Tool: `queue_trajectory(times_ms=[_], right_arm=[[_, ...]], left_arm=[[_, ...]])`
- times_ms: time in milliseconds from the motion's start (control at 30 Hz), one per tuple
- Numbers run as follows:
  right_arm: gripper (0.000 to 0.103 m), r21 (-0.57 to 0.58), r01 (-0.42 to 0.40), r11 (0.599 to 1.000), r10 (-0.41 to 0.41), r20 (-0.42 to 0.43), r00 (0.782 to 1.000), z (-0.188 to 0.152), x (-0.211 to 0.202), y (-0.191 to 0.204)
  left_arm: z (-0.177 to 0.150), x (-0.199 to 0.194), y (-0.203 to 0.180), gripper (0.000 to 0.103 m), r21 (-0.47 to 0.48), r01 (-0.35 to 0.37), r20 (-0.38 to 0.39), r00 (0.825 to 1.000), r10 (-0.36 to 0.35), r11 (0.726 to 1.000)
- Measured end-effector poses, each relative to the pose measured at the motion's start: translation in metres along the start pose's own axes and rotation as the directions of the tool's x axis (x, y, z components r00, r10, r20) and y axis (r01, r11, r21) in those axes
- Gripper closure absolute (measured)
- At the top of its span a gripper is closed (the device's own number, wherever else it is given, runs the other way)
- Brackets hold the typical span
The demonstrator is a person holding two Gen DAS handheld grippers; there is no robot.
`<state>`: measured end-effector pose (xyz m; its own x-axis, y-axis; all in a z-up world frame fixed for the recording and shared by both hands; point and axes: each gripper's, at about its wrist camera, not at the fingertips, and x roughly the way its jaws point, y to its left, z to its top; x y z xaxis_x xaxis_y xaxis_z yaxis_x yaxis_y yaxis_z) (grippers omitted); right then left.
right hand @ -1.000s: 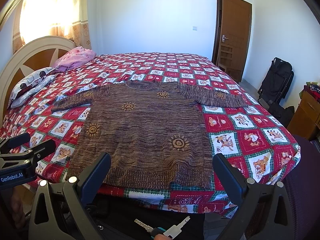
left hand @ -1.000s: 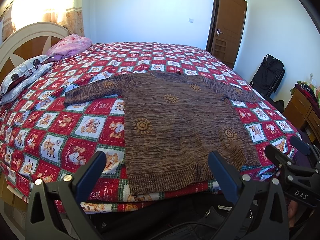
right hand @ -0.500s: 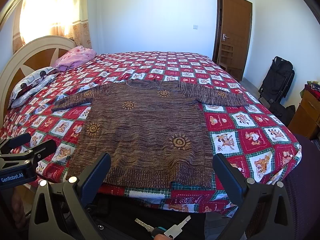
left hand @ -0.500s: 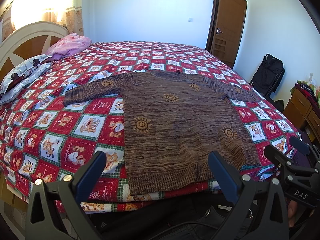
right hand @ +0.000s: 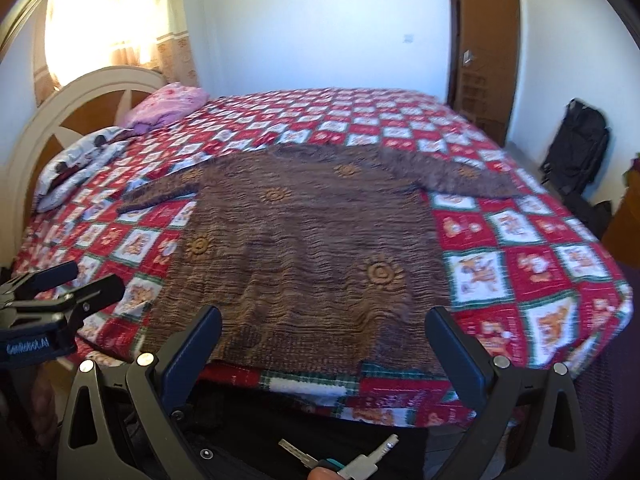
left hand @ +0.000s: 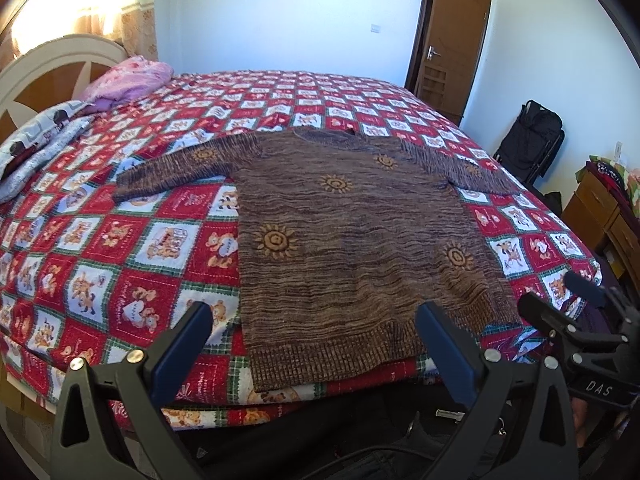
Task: Fold small clothes
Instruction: 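Grasp the sweater sleeve cuff with the right gripper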
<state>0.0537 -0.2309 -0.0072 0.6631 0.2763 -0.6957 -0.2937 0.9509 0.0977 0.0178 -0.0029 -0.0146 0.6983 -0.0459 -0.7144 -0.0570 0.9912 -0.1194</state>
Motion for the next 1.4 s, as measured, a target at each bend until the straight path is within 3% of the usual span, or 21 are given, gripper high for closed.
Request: queue_trajectory(times_ms=[100,200,333,533,900,1000,1200,1400], right_arm=[[0.001,0.026,-0.031,0.999,0.03,0.018,0.999,0.006,0.011,-0.02],[0.001,0.047,-0.009,0.999,0.007,0.03,1.0,0.016,0.025,-0.043],[0.001,0.108,0.026,0.994,-0.025,-0.009,1.0,0.034,0.057,-0.086],[0.001,0.198,0.102,0.975,-0.091,-0.067,0.994,0.056,0.104,-0.154],[0.002,0.352,0.198,0.915,-0.175,-0.097,0.98,0.099,0.161,-0.258],[0.012,0.387,0.22,0.895,-0.199,-0.095,0.975,0.112,0.17,-0.282],[0.022,0.453,0.271,0.849,-0.261,-0.086,0.962,0.138,0.184,-0.334],[0.024,0.472,0.318,0.822,-0.288,-0.137,0.948,0.155,0.211,-0.371]], left_arm=[[0.007,0.009,0.004,0.0,0.023,-0.013,-0.017,1.0,0.013,1.0],[0.017,0.017,0.006,0.0,0.08,-0.053,-0.013,0.998,0.054,0.995],[0.032,0.034,0.014,0.0,0.126,-0.069,-0.007,0.998,0.07,0.99],[0.064,0.079,0.03,0.0,0.163,-0.148,0.005,0.989,0.149,0.975],[0.117,0.166,0.054,0.0,0.13,-0.209,-0.002,0.977,0.211,0.969],[0.126,0.186,0.057,0.0,0.108,-0.218,-0.021,0.975,0.221,0.97],[0.136,0.221,0.066,0.0,0.08,-0.264,-0.035,0.963,0.268,0.961],[0.145,0.243,0.071,0.0,0.066,-0.298,-0.042,0.953,0.301,0.952]])
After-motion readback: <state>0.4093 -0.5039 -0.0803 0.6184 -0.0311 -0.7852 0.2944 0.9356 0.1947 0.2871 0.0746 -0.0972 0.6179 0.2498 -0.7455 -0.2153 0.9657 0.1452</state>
